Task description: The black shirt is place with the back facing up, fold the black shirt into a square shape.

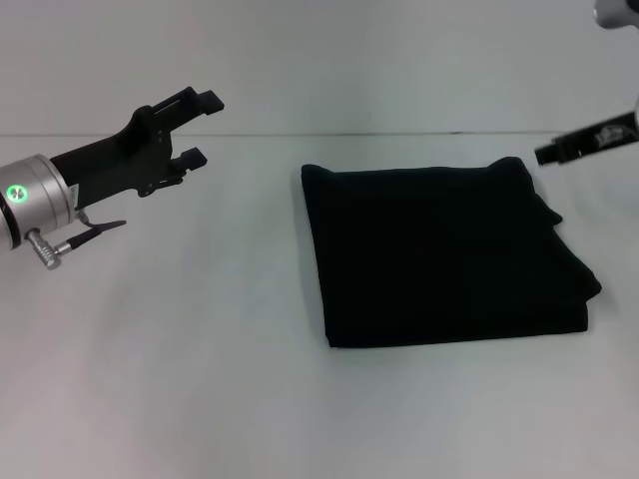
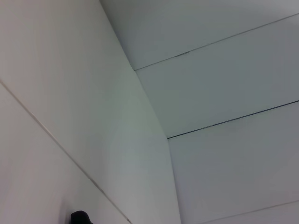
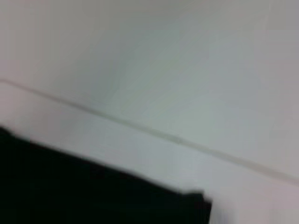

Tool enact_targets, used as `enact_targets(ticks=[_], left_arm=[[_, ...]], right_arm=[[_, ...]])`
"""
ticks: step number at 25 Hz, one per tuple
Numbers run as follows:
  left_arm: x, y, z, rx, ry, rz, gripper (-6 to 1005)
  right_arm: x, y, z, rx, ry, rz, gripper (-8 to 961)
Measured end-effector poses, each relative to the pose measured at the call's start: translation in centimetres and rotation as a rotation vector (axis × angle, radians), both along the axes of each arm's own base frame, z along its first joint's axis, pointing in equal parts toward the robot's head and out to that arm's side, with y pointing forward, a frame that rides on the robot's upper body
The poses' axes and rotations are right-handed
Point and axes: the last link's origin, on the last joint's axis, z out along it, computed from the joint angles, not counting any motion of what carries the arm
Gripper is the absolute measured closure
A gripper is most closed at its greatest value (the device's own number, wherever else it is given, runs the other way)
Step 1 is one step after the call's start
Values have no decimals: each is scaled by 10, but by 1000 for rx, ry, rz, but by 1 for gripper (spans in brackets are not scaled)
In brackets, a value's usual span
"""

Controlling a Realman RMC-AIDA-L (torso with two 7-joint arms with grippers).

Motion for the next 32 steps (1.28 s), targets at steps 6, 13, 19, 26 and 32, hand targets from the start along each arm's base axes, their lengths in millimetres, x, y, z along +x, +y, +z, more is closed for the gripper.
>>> enact_targets(ticks=[6,13,19,26,32], left_arm=[[1,-1,-1,-4,-1,-11,51],[3,0,-1,-6,1,-19,51],[4,0,-2,-8,2,-20,51],[4,-1,-4,-14,-2,-20,52],[1,-3,-5,-13,-5,-12,51]], right_arm=[[10,-27,20,-128,218,-208,640],[40,-60,22,-219,324,-396,653],[54,-64,12,-195,334,-410,664],[51,-63,4,-202,336,-382,678],[55,-68,-1,-217,350,-411,689]])
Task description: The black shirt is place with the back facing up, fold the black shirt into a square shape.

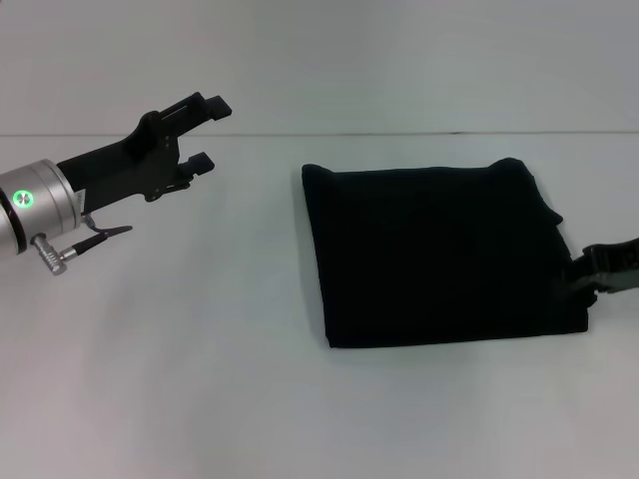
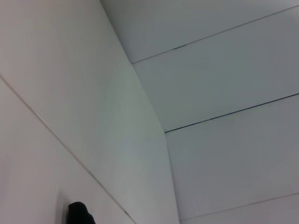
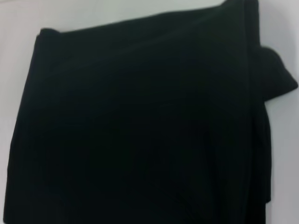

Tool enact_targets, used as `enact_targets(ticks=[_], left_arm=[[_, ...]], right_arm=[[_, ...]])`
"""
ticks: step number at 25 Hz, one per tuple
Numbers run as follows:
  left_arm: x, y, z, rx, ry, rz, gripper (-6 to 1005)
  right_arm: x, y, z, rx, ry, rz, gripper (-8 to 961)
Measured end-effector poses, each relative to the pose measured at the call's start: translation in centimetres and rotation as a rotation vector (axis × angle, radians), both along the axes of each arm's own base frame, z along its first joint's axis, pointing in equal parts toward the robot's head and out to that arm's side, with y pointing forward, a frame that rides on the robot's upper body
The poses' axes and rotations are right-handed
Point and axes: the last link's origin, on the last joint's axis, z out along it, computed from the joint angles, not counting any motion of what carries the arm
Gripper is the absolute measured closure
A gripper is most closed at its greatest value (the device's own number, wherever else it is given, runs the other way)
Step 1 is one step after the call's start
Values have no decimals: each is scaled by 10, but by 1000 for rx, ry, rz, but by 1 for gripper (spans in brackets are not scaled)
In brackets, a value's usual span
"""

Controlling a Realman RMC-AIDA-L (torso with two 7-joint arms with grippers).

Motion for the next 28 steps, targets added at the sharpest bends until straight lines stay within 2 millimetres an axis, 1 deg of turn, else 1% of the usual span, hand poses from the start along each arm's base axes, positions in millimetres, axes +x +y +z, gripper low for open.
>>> enact_targets(ticks=[9,11,17,22,25,28], left_arm=[[2,1,-1,1,5,-7,52],[2,2,-1,2,6,-7,52],[2,2,-1,3,5,-7,65],[1,1,0,10,-2,-2,75],[1,0,0,11,-7,-5,82],[1,0,0,10,-8,-5,88]], right_arm=[[6,-7,4,-29,-24,-55,706],[8,-7,6,-24,-34,-64,910],[9,-5,11,-17,-40,-67,941],[9,-5,12,-20,-43,-77,924],[13,-5,17,3,-48,-109,863],[22,-3,31,49,-91,-148,802]])
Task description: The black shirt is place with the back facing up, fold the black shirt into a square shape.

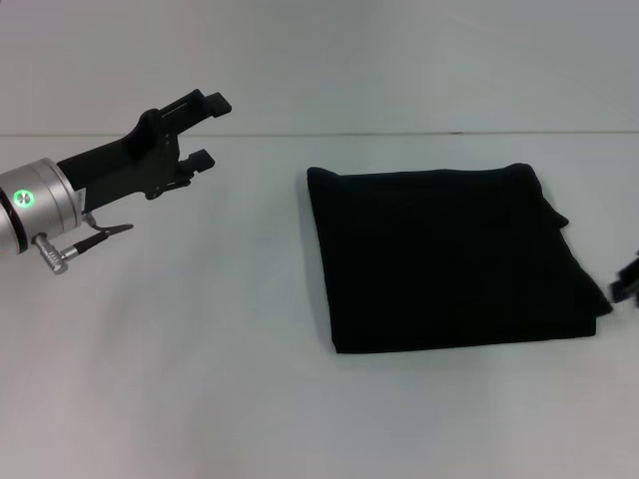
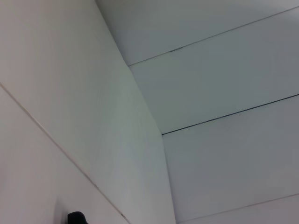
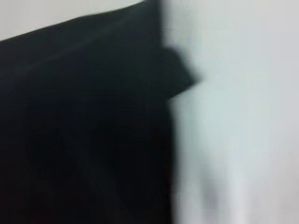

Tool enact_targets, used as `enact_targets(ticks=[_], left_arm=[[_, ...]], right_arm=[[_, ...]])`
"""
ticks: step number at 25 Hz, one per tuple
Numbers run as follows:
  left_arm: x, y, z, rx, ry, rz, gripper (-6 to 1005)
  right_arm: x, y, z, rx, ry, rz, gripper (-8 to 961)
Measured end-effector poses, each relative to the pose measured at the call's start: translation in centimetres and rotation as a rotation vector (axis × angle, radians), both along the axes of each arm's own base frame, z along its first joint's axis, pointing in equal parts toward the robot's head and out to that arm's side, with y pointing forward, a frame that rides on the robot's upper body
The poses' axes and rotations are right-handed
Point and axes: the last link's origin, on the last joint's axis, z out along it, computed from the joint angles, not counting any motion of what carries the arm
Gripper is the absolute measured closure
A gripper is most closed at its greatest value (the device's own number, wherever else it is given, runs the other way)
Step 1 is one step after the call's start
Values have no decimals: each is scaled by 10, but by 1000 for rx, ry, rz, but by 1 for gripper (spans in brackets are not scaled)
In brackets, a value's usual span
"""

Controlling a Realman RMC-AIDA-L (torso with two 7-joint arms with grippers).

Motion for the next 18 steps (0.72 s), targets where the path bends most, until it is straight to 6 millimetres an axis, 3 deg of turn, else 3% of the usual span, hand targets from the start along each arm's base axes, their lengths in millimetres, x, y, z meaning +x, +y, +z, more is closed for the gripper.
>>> enact_targets(ticks=[4,9,14,18], left_arm=[[1,-1,0,-4,-3,-6,96],[7,-7,-4,-72,19,-69,107],[18,-44,-25,-401,58,-216,118],[20,-62,-51,-568,122,-228,126]], right_arm=[[14,3,20,61,-86,-41,721],[-5,7,32,168,161,77,606],[-23,17,46,283,429,134,552],[-28,27,62,327,497,150,555]])
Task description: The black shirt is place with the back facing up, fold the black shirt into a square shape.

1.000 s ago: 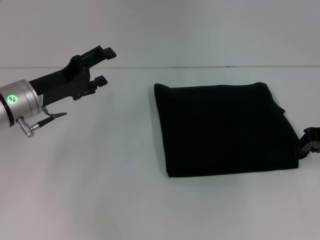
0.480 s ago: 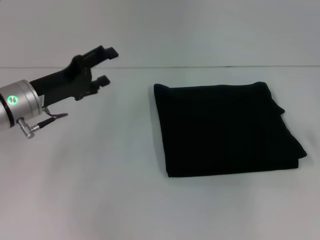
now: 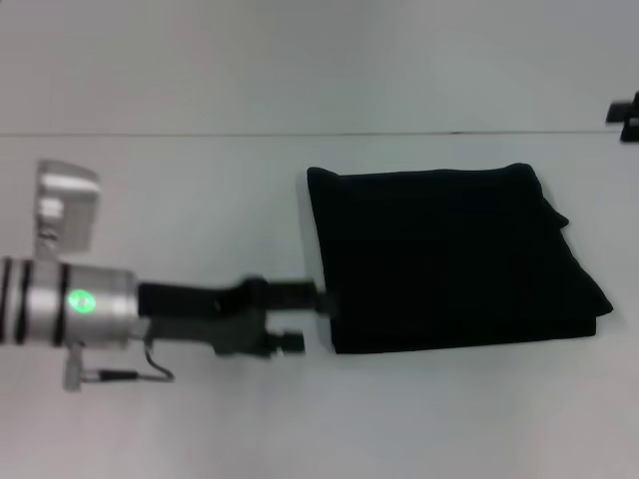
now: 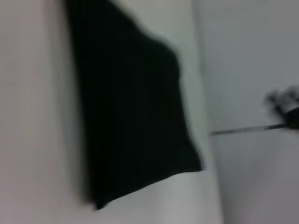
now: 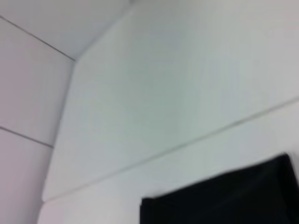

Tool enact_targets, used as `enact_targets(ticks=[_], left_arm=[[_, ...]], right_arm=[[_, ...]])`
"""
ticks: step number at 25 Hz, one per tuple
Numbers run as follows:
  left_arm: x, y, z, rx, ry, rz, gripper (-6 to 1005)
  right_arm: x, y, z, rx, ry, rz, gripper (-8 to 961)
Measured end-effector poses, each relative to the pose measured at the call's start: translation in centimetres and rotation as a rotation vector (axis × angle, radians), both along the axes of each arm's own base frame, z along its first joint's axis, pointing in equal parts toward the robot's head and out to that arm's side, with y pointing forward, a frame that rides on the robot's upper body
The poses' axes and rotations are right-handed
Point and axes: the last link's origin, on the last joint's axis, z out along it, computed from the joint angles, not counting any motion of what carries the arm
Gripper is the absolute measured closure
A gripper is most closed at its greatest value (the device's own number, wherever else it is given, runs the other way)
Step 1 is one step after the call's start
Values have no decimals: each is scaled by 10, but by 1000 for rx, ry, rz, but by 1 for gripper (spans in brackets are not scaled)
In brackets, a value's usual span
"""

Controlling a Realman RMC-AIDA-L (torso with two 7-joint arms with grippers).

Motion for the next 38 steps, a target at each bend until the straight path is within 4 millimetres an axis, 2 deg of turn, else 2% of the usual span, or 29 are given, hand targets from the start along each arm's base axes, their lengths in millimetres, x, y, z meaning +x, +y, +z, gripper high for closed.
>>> enact_targets(ticks=[4,8,13,24,38], left_arm=[[-3,1,-25,4,53,61,135],[-1,10,-41,54,91,86,143],[2,18,-50,80,118,91,185],[-1,23,-57,106,170,108,187],[6,26,-70,99,186,109,187]], right_arm=[[-10,8,12,-3,-14,21,538],[-19,12,15,-10,-19,31,515],[-22,15,18,-3,-9,35,487],[-24,14,20,-6,7,33,459],[-25,14,20,-2,13,33,439]])
